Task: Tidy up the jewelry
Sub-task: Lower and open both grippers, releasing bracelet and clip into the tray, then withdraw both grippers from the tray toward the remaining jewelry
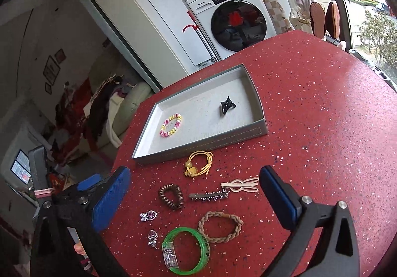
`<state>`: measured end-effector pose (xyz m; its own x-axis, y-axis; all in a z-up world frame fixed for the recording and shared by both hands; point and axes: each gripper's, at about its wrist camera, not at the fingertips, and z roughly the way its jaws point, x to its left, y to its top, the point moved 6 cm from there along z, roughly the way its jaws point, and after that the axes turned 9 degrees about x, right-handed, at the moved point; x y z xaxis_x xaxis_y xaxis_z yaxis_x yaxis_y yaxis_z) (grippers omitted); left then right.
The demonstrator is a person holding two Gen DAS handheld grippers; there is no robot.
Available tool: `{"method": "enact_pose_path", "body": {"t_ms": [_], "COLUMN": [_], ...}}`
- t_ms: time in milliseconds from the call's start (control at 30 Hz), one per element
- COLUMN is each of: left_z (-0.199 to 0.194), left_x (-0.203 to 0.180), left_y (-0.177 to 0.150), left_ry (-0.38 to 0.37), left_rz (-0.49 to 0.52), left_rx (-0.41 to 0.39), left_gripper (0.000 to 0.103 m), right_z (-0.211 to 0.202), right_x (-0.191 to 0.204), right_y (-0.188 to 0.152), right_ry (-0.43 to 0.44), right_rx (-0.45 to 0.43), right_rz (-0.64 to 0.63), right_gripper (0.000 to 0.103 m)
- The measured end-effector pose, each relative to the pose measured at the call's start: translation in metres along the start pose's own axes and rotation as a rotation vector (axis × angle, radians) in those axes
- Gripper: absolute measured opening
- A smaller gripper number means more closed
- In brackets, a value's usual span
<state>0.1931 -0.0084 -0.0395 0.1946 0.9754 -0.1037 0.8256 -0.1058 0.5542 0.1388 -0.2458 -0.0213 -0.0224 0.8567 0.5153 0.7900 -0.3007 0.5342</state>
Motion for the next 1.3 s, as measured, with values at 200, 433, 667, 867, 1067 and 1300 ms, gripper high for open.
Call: {"method": "enact_pose_path", "body": {"t_ms": [200, 433, 667, 867, 1067, 1300], "left_z": [-0.008, -0.005, -0.004, 0.001, 0.008, 0.017], "left_x": [-0.003, 0.007, 0.008, 0.005, -0.003, -0.012], "left_y": [-0.041, -0.073, -0.082, -0.078, -0.07, -0.066], "left_ry": [0.06, 0.064, 0.114, 0.1, 0.093, 0.103], "left_rz": [0.023, 0.015, 0.071, 0.086, 0.12, 0.156], "left_rx": [0.018, 0.073, 0.081, 0.095, 0.098, 0.108], "left_gripper": [0.103, 0.103, 0.103, 0.103, 0.103, 0.103], "right_z": [-0.003, 0.001, 0.017, 0.021, 0.024, 0.038], "right_x": [0.001, -0.004, -0.007, -0.006, -0.005, 0.001], "right_y": [-0.033, -0.071, -0.101, -0.107, -0.107, -0.104], "right_ry": [-0.077, -0.149, -0.254, -0.27, -0.272, -0.275], "right_rx": [0.067, 0.136, 0.219, 0.236, 0.238, 0.271], "right_rz": [-0.007, -0.03, -0.062, -0.053, -0.037, -0.053], "right_gripper": [0.103, 0.103, 0.103, 0.103, 0.096, 0.078]}}
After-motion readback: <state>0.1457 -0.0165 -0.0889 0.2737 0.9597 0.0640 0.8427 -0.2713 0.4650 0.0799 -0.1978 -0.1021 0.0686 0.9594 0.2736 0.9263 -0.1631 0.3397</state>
